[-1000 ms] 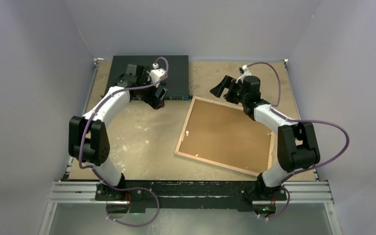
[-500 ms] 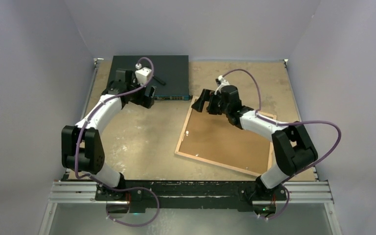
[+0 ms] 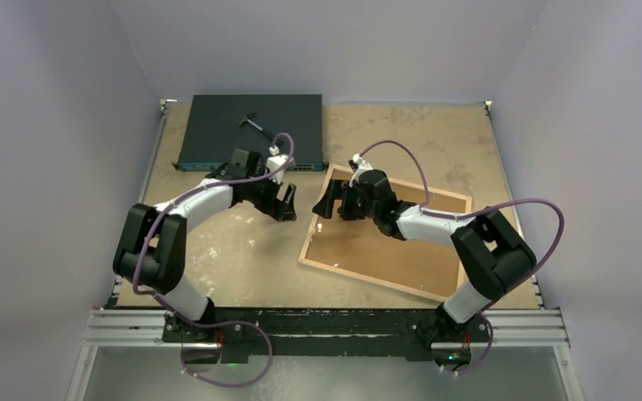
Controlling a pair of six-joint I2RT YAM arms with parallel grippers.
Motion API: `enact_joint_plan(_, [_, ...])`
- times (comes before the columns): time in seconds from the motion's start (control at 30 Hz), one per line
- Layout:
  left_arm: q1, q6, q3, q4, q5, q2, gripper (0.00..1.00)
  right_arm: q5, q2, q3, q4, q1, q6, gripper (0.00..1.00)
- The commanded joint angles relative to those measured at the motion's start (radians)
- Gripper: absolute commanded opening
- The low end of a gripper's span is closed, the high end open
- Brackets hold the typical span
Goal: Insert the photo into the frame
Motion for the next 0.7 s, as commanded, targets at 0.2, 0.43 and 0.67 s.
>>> enact_joint_plan(0.2, [-0.076,-0.12,0.002,0.133,0.211,0.218,0.63,-0.128,-0.061,-0.146,0.194,0.012,0.008,0.93])
enact_joint_plan(0.43, [-0.089,-0.117,0.019,0.145,0.278,0.275,0.41,-0.173,0.007,-0.148,0.264,0.015,0.028,0.89])
enact_joint_plan(0.67, [-0.096,-0.106,0.02,0.147,0.295,0.307,0.33,-0.201,0.053,-0.145,0.308,0.027,0.043,0.88])
